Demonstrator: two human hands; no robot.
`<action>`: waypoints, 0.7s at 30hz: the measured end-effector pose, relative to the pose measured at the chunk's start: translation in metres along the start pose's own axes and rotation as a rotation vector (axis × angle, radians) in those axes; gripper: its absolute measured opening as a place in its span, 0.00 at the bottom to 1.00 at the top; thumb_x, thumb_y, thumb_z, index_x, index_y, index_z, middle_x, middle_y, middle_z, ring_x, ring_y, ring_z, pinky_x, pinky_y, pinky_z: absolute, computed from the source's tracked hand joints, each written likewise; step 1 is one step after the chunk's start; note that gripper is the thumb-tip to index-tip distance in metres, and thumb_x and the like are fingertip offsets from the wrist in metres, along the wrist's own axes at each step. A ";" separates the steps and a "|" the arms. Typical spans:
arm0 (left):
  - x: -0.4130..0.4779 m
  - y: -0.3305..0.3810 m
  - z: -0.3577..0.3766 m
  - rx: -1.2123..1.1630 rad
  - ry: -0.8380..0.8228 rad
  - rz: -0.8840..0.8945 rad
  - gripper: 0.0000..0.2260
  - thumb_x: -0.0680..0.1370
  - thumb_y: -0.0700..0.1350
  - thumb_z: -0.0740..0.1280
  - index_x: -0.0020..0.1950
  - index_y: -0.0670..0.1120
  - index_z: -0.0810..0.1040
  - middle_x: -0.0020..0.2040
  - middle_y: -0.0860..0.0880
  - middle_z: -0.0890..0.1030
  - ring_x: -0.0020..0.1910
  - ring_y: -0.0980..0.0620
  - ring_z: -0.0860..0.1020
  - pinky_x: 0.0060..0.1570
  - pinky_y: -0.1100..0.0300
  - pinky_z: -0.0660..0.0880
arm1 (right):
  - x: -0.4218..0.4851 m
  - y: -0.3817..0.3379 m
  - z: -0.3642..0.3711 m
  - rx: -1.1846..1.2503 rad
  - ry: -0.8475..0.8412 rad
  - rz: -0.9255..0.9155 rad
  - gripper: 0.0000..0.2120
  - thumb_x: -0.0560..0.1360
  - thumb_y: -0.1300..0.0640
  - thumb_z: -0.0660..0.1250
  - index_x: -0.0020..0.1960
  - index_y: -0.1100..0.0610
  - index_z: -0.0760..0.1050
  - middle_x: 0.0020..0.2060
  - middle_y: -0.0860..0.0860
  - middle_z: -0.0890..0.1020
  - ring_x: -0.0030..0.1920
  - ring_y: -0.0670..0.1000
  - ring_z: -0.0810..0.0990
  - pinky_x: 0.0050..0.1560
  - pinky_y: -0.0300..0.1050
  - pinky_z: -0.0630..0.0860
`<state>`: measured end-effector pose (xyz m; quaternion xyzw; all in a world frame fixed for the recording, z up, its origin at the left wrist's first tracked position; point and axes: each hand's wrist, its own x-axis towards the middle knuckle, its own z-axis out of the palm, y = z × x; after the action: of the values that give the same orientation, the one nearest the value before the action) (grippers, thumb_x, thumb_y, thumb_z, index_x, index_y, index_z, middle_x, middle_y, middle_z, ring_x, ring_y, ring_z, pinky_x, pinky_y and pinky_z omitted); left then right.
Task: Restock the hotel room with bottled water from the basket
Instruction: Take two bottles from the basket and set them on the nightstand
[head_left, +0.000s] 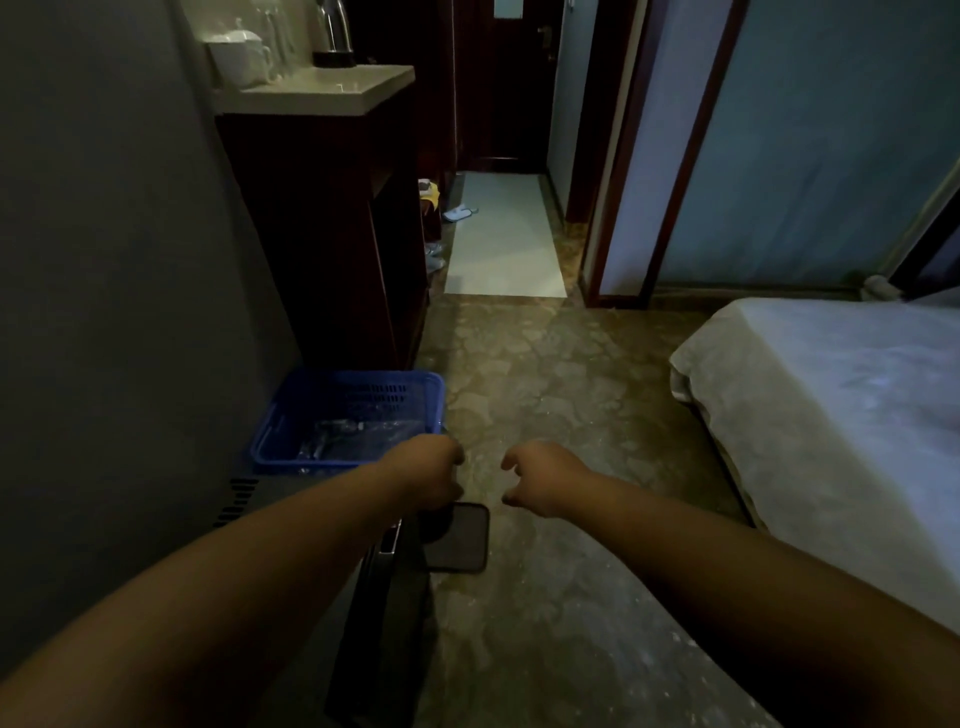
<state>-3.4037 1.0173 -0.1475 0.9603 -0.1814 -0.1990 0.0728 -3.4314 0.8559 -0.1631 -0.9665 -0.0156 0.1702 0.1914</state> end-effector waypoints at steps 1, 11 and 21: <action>0.008 0.001 -0.001 -0.006 0.009 -0.005 0.20 0.74 0.47 0.68 0.65 0.44 0.73 0.63 0.43 0.77 0.60 0.44 0.75 0.57 0.53 0.73 | 0.008 0.005 -0.004 -0.013 0.004 0.000 0.25 0.70 0.52 0.71 0.66 0.55 0.71 0.61 0.55 0.77 0.59 0.55 0.77 0.54 0.45 0.74; 0.098 -0.036 -0.025 0.024 0.025 -0.013 0.14 0.75 0.46 0.64 0.60 0.47 0.76 0.60 0.44 0.78 0.58 0.44 0.76 0.56 0.51 0.74 | 0.106 0.010 -0.038 -0.038 0.018 -0.072 0.27 0.70 0.53 0.71 0.68 0.52 0.69 0.61 0.54 0.77 0.58 0.54 0.78 0.55 0.47 0.75; 0.216 -0.112 -0.102 -0.037 0.001 -0.091 0.12 0.75 0.46 0.66 0.56 0.44 0.78 0.56 0.44 0.80 0.54 0.44 0.78 0.52 0.51 0.75 | 0.250 -0.025 -0.090 -0.142 -0.040 -0.095 0.28 0.71 0.54 0.72 0.69 0.54 0.68 0.64 0.55 0.76 0.62 0.55 0.75 0.56 0.46 0.73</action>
<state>-3.1419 1.0464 -0.1552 0.9661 -0.1340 -0.2050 0.0815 -3.1652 0.8700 -0.1566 -0.9722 -0.0774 0.1787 0.1298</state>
